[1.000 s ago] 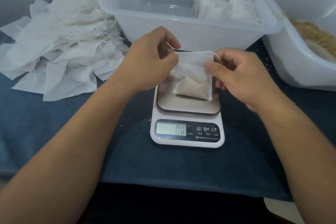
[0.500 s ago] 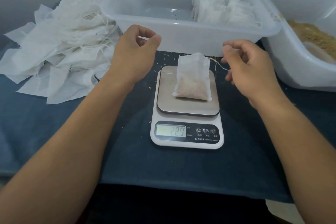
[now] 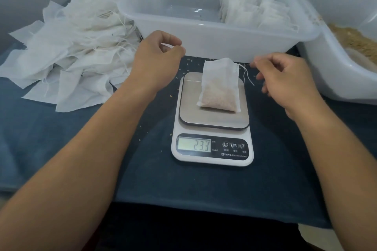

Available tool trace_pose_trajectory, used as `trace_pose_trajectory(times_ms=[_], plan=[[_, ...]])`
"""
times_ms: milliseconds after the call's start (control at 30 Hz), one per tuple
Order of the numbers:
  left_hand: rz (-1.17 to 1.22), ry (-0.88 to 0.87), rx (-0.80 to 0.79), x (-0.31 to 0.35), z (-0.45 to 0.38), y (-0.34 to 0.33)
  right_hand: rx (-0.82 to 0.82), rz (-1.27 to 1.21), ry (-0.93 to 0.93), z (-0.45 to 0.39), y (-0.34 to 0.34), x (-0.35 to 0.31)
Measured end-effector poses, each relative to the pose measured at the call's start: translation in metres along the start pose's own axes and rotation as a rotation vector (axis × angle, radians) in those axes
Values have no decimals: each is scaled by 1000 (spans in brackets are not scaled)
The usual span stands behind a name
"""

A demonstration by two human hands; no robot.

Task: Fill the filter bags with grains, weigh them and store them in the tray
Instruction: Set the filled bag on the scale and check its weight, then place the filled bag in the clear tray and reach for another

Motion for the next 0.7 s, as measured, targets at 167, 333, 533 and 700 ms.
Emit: trace_pose_trajectory(times_ms=[167, 333, 533, 700], plan=[[-1, -41, -42, 1, 0, -2, -96, 1, 20, 3, -5, -2], [-54, -138, -111, 4, 4, -8, -200, -35, 64, 10, -13, -12], [-20, -209, -185, 11, 12, -10, -237, -123, 208, 18, -14, -29], [291, -266, -588, 24, 29, -11, -221, -319, 329, 25, -3, -49]])
Point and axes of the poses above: each hand's wrist, its own z-axis away from the middle knuckle, its own y-axis out of the back of the hand, x = y × z, the point moved 2 cm from there along -z, towards the middle knuckle, and after that the axes turned 1 degree about y, right-handed, at the moved point
